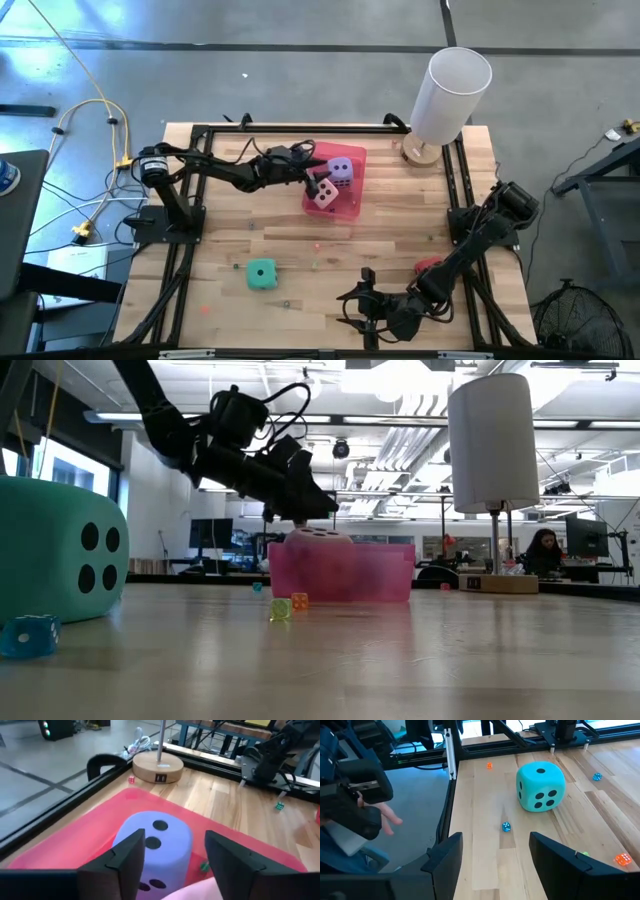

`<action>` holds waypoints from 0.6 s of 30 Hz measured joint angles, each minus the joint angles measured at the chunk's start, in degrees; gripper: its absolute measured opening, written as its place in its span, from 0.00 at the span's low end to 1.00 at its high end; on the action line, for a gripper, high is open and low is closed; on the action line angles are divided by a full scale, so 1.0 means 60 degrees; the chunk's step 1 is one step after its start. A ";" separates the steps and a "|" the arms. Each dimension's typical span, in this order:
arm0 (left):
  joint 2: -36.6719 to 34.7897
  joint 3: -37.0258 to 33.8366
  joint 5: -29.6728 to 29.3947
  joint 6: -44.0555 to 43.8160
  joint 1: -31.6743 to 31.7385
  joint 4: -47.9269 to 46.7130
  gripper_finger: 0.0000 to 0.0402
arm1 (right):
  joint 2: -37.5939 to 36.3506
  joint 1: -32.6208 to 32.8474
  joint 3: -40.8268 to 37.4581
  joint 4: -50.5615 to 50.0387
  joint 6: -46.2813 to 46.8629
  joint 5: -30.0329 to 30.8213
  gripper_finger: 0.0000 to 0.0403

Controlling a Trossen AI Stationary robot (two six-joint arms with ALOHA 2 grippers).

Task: Pick & Place Dice
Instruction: Put the small light blue die into the red bin

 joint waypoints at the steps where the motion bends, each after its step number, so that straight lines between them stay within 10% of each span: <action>1: 0.0004 0.0000 0.0000 0.0053 0.0000 0.0107 0.53 | 0.0000 0.0000 0.0000 0.0000 0.0000 0.0000 0.55; 18: -0.0292 0.0000 0.1989 0.0194 -0.0581 0.1029 0.59 | 0.0000 -0.0084 0.0004 -0.1426 0.1995 0.1135 0.55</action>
